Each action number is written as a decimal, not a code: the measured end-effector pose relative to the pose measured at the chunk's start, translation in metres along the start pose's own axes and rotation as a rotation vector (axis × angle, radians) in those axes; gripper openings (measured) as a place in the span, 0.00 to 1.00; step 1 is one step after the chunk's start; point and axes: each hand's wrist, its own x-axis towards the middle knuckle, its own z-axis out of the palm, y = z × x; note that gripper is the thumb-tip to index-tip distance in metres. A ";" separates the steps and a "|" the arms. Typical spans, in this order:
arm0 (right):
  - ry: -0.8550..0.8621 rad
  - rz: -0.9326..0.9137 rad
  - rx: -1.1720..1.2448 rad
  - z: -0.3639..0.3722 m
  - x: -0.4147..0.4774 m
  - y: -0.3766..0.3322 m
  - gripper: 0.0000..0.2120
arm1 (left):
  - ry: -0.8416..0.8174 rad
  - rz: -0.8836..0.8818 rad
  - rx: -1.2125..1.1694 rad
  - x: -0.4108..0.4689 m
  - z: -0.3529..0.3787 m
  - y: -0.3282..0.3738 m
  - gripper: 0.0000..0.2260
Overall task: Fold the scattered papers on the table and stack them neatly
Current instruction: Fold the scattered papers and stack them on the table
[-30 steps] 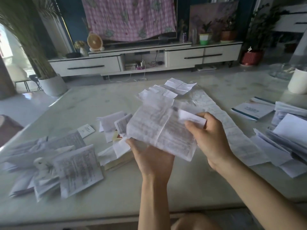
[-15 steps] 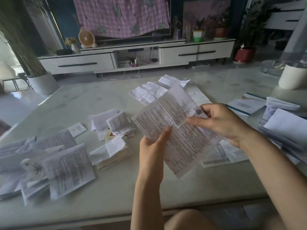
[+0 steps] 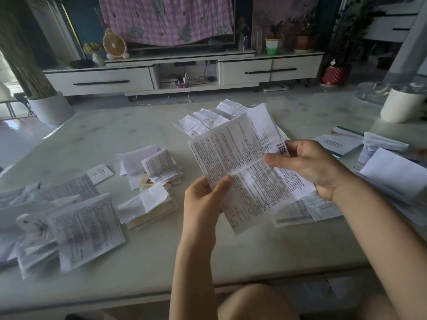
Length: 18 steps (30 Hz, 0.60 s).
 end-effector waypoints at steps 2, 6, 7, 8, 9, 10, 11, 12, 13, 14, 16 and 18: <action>0.031 0.000 -0.004 0.000 0.001 0.001 0.11 | 0.007 -0.001 -0.003 -0.001 0.001 0.001 0.06; 0.032 0.006 0.061 -0.001 0.002 0.000 0.07 | 0.030 -0.008 -0.011 -0.002 0.003 0.002 0.07; 0.031 0.006 0.071 0.000 0.002 -0.001 0.05 | 0.038 -0.009 -0.009 -0.002 0.003 0.002 0.06; 0.028 0.007 0.074 0.000 0.002 -0.001 0.03 | 0.046 -0.011 -0.007 -0.002 0.003 0.002 0.06; 0.024 0.008 0.069 0.000 0.001 -0.001 0.02 | 0.051 -0.013 -0.006 -0.002 0.002 0.003 0.06; 0.017 0.010 0.061 0.001 0.001 -0.001 0.02 | 0.053 -0.013 -0.003 -0.002 0.002 0.003 0.05; 0.010 0.011 0.050 0.001 0.001 -0.001 0.03 | 0.055 -0.013 -0.002 -0.002 0.001 0.003 0.04; 0.006 0.009 0.038 0.001 0.002 -0.001 0.05 | 0.056 -0.012 0.001 -0.001 0.001 0.002 0.04; 0.006 0.007 0.024 0.000 0.002 0.000 0.08 | 0.058 -0.014 0.004 -0.001 0.000 0.002 0.04; 0.010 0.005 0.010 0.000 0.002 0.000 0.10 | 0.058 -0.018 0.007 -0.001 0.000 0.001 0.04; 0.024 0.005 -0.015 0.001 0.002 0.001 0.11 | 0.051 -0.027 0.010 0.000 0.000 0.001 0.03; 0.048 0.007 -0.034 0.001 0.002 0.002 0.09 | 0.039 -0.038 -0.011 -0.001 0.000 0.001 0.04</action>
